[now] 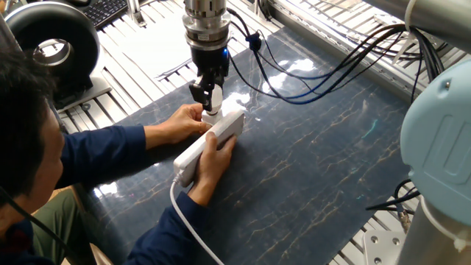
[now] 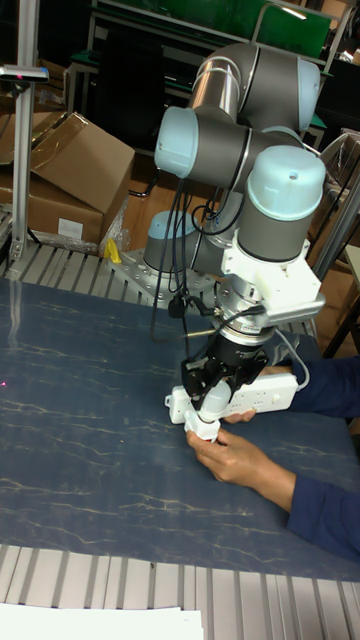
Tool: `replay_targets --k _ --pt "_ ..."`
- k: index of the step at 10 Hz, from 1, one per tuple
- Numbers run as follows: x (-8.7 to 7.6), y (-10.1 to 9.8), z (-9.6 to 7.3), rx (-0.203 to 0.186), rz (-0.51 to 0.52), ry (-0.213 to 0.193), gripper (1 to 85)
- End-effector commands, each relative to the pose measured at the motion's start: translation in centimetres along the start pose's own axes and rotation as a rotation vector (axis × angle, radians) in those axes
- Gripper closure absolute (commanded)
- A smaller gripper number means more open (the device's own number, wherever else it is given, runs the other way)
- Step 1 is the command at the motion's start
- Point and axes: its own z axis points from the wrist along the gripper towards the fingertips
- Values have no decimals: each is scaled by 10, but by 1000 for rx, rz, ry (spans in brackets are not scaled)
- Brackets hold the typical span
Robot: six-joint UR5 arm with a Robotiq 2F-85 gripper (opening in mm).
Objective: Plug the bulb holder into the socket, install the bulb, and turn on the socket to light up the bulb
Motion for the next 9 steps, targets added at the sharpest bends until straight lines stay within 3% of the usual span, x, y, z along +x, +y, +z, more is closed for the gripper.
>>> replay_targets --k 1,5,7,9 --pt "0 6 -2 -28 198 4 847" --pt "0 10 -1 -49 351 16 847" --pt "-5 14 1 -79 416 4 847" --pt "-4 9 3 -71 436 -4 847"
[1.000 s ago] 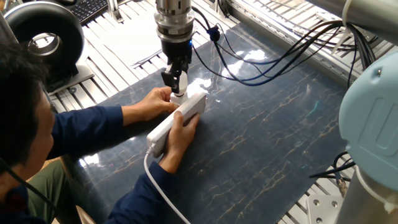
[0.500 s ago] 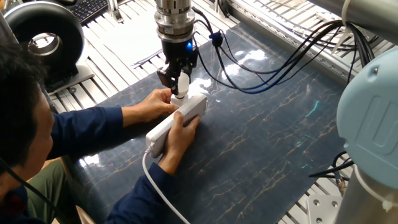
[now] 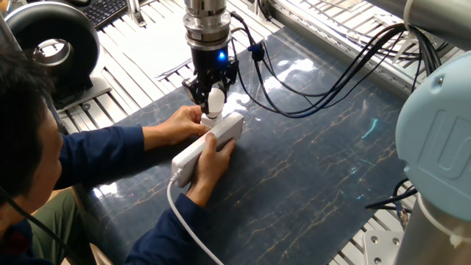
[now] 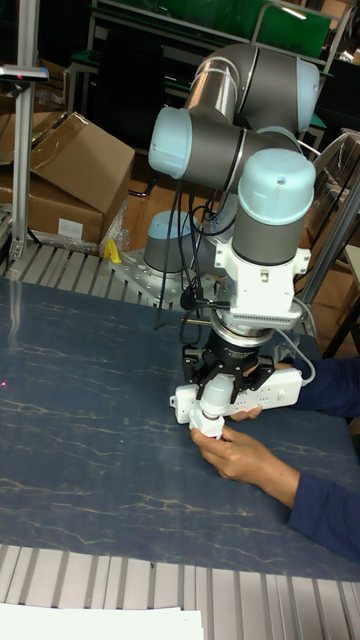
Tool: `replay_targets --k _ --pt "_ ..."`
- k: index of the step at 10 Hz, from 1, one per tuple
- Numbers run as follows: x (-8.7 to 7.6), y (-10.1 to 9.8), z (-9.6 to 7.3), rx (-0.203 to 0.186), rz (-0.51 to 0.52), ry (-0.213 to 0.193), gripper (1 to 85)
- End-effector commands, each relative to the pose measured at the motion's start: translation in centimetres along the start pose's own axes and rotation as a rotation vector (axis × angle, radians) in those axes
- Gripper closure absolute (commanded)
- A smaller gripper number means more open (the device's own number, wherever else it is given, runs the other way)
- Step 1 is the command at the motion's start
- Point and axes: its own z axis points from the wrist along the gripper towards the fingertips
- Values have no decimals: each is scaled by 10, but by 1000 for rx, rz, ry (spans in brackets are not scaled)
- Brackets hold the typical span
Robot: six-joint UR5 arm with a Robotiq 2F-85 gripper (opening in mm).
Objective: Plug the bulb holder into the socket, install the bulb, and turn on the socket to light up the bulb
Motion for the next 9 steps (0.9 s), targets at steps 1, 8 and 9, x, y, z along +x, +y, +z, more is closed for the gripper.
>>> replay_targets --k 1,8,9 --pt "-3 2 0 -24 84 -11 847" --pt "-13 -9 -11 -20 80 -19 550" --pt "-13 -7 -17 -46 36 -2 370"
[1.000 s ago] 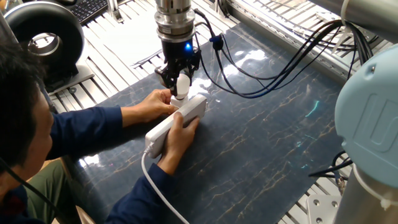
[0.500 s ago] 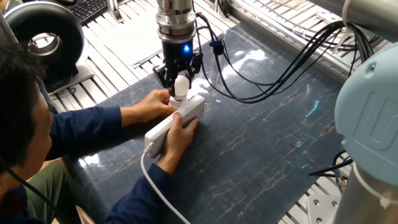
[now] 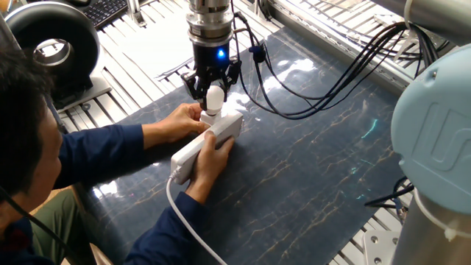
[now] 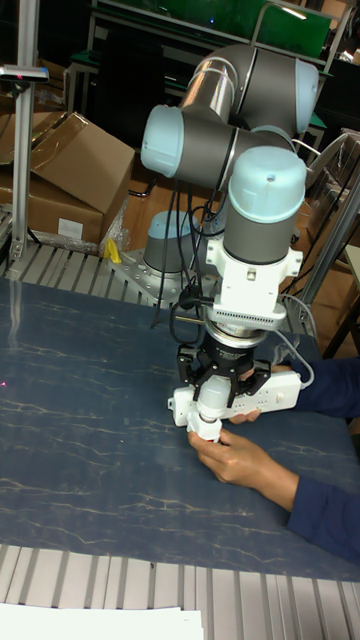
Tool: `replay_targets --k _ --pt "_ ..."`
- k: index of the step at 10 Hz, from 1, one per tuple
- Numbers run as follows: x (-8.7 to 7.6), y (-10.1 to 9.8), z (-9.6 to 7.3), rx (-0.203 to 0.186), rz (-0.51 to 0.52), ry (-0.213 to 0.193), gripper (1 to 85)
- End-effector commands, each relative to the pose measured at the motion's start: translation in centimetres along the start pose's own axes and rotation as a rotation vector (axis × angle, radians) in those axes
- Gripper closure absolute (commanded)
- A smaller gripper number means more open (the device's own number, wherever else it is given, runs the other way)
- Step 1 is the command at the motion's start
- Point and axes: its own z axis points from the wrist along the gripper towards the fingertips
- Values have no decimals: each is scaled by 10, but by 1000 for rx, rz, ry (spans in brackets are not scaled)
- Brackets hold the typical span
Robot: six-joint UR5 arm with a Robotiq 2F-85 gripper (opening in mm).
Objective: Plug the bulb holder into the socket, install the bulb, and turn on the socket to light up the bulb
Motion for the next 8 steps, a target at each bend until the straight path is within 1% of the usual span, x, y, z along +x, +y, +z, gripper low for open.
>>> replay_targets --k 1,2,3,5,7,8 --pt "-4 3 -15 -48 -70 23 157" --pt "-7 2 -15 -49 -98 12 83" --pt "-11 -2 -14 -27 -127 2 30" --pt "-22 -25 -16 69 -240 -21 20" --pt "-29 -33 -18 113 -353 -35 27" --pt "-28 -29 -18 109 -391 -30 27"
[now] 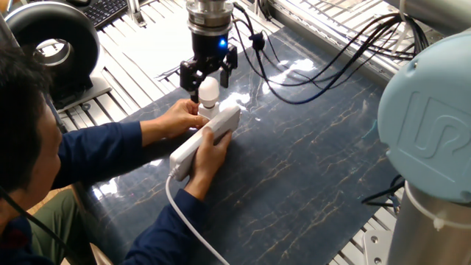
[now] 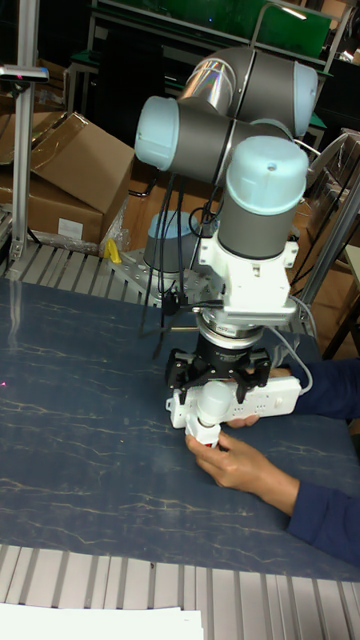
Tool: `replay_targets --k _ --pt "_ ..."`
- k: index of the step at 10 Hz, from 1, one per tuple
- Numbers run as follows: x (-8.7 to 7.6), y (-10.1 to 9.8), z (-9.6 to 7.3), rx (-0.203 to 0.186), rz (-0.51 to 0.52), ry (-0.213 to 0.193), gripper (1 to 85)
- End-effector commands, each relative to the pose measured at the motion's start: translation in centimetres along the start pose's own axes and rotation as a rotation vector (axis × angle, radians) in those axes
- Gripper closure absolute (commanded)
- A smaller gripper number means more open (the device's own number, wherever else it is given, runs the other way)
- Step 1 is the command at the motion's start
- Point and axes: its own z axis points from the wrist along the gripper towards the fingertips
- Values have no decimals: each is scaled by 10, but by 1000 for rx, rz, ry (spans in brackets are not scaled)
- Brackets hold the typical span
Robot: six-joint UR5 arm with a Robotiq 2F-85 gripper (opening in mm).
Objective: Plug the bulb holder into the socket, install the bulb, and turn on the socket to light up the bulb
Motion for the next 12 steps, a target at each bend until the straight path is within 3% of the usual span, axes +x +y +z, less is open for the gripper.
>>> replay_targets --k 1,2,4,6,8,9,10,12 --pt "-5 1 -6 19 -133 0 30" --pt "-5 9 -7 5 -134 -1 37" --pt "-6 11 -6 23 -222 -13 67" --pt "-15 7 -8 99 -416 -63 80" --pt "-29 11 -9 131 -564 -114 117" --pt "-34 8 -11 159 -625 -129 133" --pt "-33 7 -12 185 -668 -127 203" --pt "-31 12 -12 196 -731 -132 260"
